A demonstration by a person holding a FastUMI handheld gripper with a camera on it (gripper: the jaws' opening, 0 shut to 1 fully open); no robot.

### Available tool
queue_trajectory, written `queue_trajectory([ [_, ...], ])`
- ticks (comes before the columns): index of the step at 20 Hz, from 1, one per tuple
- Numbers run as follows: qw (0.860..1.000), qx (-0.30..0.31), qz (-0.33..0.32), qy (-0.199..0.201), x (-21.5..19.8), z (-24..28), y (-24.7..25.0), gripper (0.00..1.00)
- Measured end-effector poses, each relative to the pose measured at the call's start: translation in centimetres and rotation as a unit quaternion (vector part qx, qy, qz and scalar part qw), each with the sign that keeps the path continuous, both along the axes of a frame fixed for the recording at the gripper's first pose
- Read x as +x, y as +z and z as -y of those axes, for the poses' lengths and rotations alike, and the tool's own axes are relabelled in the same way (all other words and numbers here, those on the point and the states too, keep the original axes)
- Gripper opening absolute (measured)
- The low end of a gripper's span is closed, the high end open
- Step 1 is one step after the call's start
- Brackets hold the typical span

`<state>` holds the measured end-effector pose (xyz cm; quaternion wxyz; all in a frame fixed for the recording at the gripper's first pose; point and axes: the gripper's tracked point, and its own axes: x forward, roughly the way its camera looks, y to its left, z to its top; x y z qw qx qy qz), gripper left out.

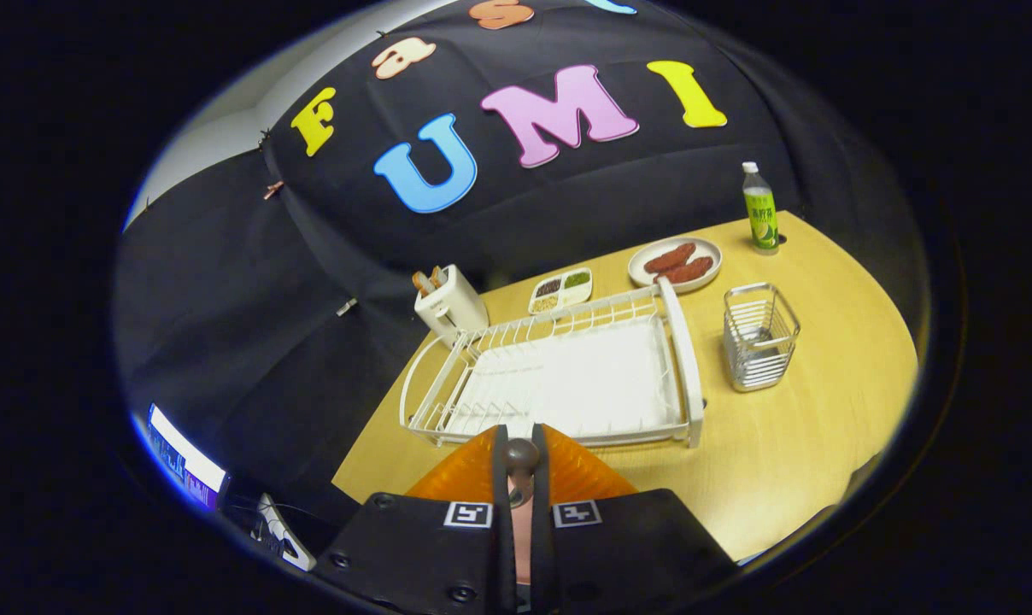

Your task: Take the plate from the dish rack, then take the spoon from the basket and place it into the plate.

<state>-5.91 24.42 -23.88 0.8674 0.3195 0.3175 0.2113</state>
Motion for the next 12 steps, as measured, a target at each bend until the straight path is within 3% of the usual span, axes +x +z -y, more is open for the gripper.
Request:
queue_trajectory([
  [6,0.999,0.025,-0.033,0.024,-1.7,-5.1,-4.7,0.11],
  [12,0.999,0.031,-0.03,0.03,-2.3,-4.7,-6.5,0.12],
])
